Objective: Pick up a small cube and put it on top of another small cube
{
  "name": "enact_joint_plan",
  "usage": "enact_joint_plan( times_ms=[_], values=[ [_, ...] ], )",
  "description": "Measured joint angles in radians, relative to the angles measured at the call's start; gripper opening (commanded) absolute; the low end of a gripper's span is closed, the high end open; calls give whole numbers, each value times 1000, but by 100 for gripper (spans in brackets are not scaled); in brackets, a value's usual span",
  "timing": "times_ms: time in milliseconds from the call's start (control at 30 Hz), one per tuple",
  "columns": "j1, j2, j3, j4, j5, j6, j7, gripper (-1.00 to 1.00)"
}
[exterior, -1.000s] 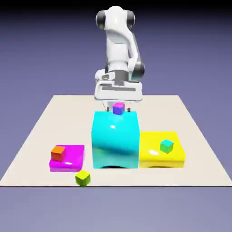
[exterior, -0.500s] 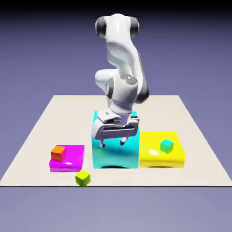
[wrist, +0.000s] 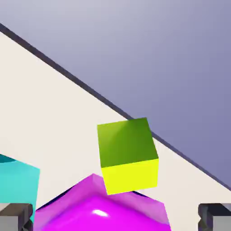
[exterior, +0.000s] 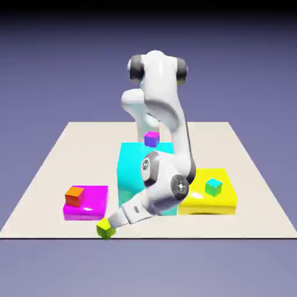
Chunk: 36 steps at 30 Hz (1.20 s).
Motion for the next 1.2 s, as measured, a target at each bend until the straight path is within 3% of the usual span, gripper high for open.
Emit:
enact_joint_plan(
  times_ms=[300, 400, 433, 633, 1033, 1200],
  values=[
    [39, 318, -37, 276, -136, -313, -104, 0],
    [4, 307, -48, 168, -157, -213, -60, 0],
    [0, 306, -50, 154, -160, -201, -54, -100],
    [44, 312, -52, 274, -126, -318, -113, -100],
    [138, 114, -487, -4, 92, -251, -290, -100],
    [127, 94, -509, -123, 85, -148, -260, -100]
  ],
)
